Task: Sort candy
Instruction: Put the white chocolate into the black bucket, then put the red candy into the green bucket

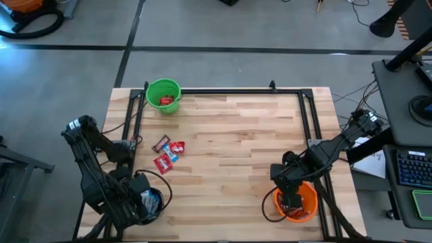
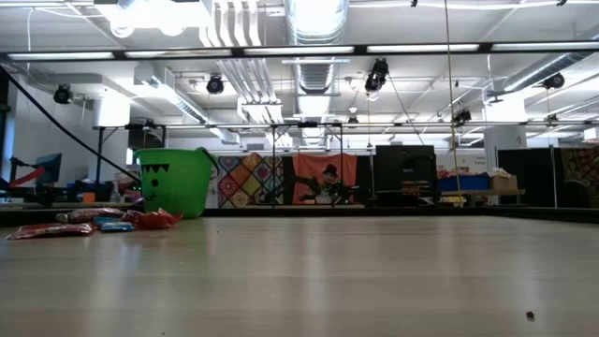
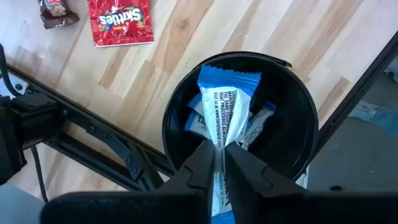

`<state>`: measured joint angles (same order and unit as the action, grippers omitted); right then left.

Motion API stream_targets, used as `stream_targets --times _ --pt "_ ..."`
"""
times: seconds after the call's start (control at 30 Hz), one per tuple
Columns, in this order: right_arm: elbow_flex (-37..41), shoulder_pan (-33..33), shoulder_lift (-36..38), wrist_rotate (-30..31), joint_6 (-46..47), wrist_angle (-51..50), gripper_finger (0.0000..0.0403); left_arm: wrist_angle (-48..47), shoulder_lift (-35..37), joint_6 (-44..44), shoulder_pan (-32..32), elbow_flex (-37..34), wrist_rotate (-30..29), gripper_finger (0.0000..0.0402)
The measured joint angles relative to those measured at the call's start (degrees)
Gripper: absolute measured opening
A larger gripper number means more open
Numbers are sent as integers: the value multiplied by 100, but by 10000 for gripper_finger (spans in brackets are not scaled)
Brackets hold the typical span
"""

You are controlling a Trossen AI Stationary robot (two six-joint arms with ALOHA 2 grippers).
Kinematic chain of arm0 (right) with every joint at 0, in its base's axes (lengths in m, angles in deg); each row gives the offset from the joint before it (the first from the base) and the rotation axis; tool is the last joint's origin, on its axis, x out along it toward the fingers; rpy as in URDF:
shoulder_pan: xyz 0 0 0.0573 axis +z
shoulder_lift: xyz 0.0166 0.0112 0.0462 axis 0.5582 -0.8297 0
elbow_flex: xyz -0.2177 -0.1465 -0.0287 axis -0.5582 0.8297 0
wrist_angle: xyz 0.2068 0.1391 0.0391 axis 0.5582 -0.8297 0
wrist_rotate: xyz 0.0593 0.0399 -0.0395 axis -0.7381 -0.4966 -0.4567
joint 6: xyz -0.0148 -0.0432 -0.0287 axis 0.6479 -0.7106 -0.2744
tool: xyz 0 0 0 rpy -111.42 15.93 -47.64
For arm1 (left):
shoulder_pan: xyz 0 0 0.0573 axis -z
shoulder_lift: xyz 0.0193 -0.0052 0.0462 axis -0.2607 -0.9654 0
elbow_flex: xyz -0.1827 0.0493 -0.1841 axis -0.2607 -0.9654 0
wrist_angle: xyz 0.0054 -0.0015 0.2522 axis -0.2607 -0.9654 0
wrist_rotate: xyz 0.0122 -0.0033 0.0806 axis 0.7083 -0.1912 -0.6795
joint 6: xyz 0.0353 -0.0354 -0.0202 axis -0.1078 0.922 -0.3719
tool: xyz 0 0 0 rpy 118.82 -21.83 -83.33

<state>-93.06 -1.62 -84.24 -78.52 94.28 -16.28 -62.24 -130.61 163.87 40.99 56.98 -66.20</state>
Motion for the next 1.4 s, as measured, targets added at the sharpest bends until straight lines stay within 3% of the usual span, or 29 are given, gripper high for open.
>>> stream_targets --times 0.43,0.63,0.77,0.93,1.17,1.4 --pt "0 0 0 73 9 2 38 0 2 2 11 -14 221 125" --pt "0 0 0 348 9 2 38 0 4 -54 11 -14 259 148" --pt "0 -25 0 614 196 2 38 0 4 -54 3 -14 -131 146" --pt "0 -336 -37 1116 1320 106 38 0 144 191 -11 -14 -987 143" --pt "0 -608 -170 1103 286 854 38 2 525 -148 -44 -14 -2279 143" --pt "2 -756 -227 1096 -658 901 38 2 1006 -829 -727 -478 -2570 143"
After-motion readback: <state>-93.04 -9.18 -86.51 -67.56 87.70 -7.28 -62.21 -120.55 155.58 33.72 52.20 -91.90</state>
